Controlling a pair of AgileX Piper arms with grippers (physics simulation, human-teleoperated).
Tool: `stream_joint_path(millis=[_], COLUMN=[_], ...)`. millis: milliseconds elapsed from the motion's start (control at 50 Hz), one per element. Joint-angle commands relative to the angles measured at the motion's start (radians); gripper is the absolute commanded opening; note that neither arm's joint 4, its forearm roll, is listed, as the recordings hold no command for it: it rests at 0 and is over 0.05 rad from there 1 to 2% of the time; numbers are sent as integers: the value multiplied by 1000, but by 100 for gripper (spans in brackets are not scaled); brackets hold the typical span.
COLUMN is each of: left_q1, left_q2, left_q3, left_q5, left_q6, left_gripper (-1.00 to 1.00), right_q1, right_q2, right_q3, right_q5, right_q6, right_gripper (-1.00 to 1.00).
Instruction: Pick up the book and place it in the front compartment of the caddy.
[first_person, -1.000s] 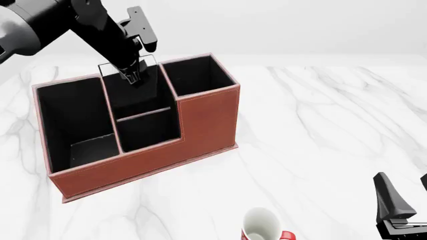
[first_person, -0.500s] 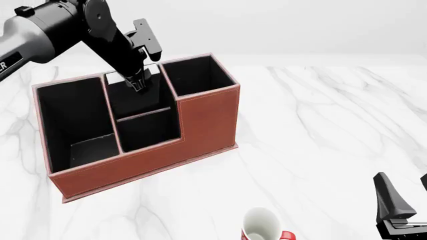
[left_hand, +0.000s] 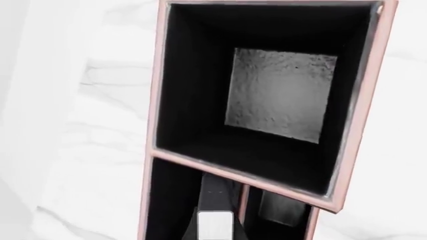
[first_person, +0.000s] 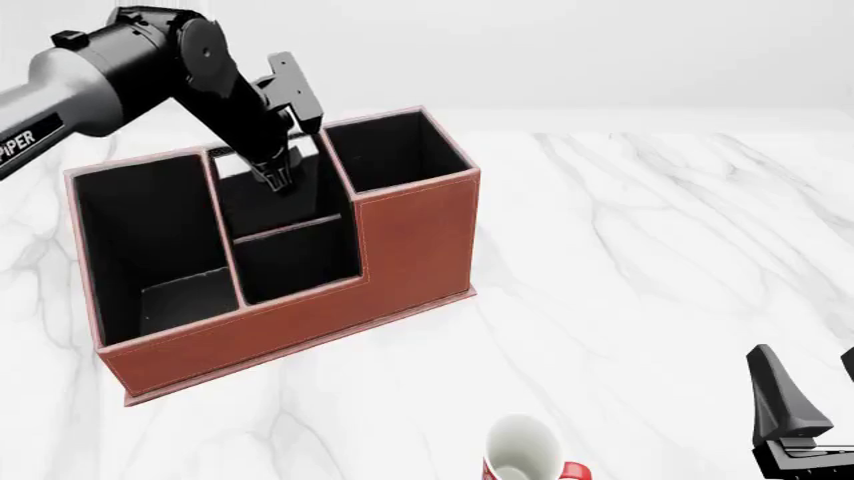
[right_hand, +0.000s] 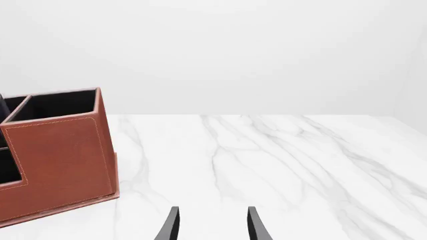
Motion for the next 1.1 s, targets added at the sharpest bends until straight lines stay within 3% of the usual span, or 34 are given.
stream_joint_path(millis=[20,780,800,1100], left_q1=[9,6,12,-1], left_q2=[28,50,47,3], left_q3=[31,90,94,118], left_q5=[-30,-68,-76,-77], left_q6=[20,-6,-5,-27], left_gripper=[-100,-100,100,100], right_q1=[0,0,0,0], right_q2=[-1,-1,-1,-1], right_q3=[1,1,1,1], right_q5=[0,0,0,0], right_q6=[1,0,0,0], right_gripper=[100,100,100,100])
